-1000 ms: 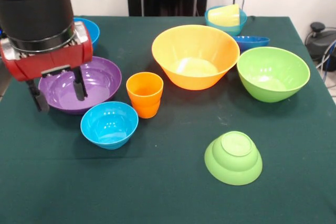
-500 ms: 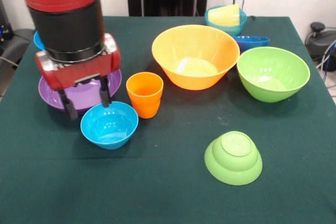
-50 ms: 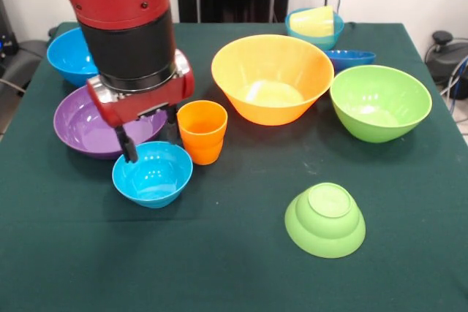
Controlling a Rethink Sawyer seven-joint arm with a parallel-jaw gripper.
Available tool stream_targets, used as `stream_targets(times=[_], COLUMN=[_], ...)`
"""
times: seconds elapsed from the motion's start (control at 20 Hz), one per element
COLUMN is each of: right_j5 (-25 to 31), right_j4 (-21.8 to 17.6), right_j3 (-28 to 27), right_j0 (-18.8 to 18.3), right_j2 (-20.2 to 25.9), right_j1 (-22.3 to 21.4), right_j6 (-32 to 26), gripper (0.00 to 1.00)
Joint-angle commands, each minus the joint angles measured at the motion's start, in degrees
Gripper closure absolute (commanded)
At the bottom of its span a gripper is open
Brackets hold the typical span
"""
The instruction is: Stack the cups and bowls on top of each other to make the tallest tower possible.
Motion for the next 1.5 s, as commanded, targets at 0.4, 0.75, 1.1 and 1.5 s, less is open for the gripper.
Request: stream_targets(times=[0.4, 0.75, 1.1, 1.5], right_j5=[-0.07, -0.86, -1.51, -3.53], right_j4=[-2.27, -1.72, -1.68, -2.39], right_j3=[6.09, 7.79, 8.95, 10.75], right_j0=[-0.42, -1.02, -1.46, -1.85], right_j2=[-3.65, -3.49, -3.41, -3.18], right_j1=[-2.3, -2.69, -3.03, -3.39], right_j6=[-6.25, -5.34, -4.84, -4.39], gripper=[0.0, 0.0, 0.0, 0.0])
